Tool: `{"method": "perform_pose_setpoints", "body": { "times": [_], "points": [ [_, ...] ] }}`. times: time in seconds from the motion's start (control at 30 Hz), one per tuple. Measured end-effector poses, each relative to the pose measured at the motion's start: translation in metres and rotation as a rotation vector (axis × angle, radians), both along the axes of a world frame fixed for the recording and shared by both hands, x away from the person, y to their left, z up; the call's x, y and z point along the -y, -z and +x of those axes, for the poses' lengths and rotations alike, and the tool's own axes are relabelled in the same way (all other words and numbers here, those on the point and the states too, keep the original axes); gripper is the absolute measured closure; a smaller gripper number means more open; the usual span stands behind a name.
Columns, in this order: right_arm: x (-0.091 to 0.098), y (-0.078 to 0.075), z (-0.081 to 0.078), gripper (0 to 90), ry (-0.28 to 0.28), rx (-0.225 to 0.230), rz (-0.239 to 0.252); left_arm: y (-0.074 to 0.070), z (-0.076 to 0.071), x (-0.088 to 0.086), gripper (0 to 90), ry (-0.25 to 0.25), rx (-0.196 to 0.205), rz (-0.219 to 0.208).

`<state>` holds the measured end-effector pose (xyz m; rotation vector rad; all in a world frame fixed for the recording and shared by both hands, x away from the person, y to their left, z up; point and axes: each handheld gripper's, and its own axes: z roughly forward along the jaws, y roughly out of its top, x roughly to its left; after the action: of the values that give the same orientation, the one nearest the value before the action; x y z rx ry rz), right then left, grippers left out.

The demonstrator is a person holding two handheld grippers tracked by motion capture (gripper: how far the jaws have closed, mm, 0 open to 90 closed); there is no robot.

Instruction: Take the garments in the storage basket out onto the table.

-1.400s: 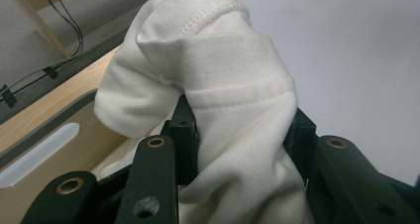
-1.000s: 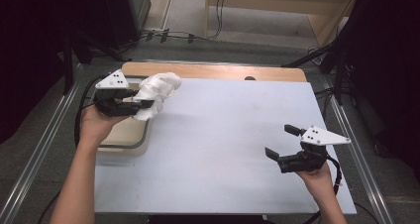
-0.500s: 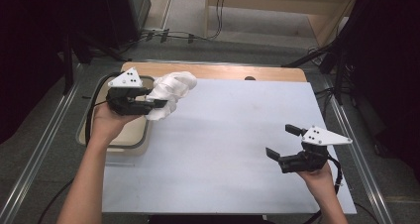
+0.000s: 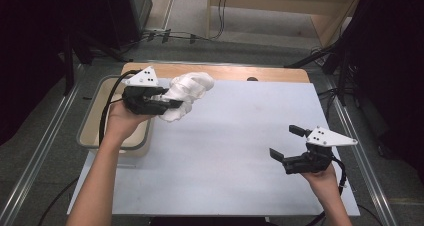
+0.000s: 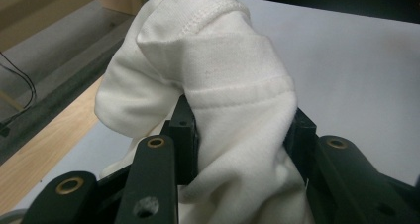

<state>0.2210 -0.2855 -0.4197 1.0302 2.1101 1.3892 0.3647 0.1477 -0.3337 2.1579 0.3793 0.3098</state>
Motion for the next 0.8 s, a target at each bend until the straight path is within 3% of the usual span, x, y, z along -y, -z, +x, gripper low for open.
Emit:
{"method": "perform_pose_setpoints", "body": {
  "times": [0.43, 0.8],
  "points": [
    [0.003, -0.002, -0.001, 0.0, 0.005, 0.004, 0.012, 0.000, 0.002, 0.028, 60.2, 0.049, -0.007, 0.021],
    [0.004, -0.002, -0.001, 0.0, 0.004, 0.007, 0.014, 0.008, 0.005, 0.049, 60.1, 0.071, -0.019, 0.027]
  ]
}}
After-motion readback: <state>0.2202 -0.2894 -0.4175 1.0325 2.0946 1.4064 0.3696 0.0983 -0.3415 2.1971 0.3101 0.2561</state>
